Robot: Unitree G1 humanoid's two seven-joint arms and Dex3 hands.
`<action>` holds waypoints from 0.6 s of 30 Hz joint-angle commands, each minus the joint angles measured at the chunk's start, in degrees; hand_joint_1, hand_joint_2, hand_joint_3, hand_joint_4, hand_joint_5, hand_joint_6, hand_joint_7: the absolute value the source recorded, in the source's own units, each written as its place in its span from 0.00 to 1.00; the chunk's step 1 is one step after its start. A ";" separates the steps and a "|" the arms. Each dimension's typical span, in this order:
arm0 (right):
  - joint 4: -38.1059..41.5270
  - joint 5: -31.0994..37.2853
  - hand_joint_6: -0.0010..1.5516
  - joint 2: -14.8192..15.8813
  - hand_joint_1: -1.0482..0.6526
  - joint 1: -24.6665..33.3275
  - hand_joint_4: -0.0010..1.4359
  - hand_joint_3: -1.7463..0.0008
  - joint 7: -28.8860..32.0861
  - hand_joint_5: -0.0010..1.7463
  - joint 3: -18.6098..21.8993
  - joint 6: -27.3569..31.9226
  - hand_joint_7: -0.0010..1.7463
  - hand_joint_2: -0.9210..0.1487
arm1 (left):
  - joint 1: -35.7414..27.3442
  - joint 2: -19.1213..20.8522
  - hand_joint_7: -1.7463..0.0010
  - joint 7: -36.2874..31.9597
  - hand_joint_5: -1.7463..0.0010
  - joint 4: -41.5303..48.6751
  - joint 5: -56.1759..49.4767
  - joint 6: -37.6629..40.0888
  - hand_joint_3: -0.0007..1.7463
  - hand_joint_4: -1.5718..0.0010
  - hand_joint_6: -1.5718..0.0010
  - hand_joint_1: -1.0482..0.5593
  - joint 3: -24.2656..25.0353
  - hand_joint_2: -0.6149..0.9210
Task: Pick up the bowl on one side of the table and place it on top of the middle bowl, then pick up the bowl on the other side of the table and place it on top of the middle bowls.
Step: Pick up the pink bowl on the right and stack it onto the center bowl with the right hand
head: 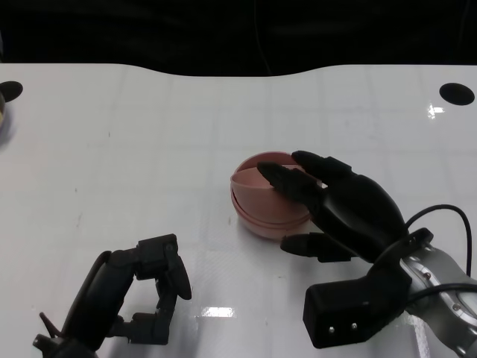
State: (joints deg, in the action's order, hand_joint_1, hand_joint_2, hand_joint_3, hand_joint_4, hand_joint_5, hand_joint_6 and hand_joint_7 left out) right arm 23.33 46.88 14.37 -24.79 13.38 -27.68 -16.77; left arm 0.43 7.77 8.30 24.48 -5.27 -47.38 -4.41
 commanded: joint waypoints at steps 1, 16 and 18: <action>-1.90 0.51 0.12 1.34 0.17 1.88 0.10 0.83 -1.11 0.02 -0.33 1.02 0.02 0.00 | -0.61 0.51 0.10 -0.58 0.00 -0.08 -0.59 -0.28 0.91 0.42 0.46 0.68 0.39 0.57; -0.54 0.99 0.15 1.29 0.18 3.79 0.12 0.85 -0.27 0.05 -1.78 0.67 0.02 0.00 | -0.56 0.63 0.10 -0.44 0.00 -0.17 -0.96 -0.16 0.91 0.42 0.46 0.65 0.48 0.57; -0.10 1.27 0.15 1.31 0.18 3.68 0.13 0.86 0.18 0.05 -2.03 0.62 0.02 0.00 | -0.54 0.64 0.10 -0.34 0.00 -0.18 -0.82 -0.08 0.91 0.43 0.46 0.65 0.47 0.57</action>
State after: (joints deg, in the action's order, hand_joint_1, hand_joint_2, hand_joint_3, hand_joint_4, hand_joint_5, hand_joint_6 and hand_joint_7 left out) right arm 22.96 48.03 14.84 -21.77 12.72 -29.76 -15.96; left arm 0.43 7.78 8.30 24.48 -6.29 -47.41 -4.40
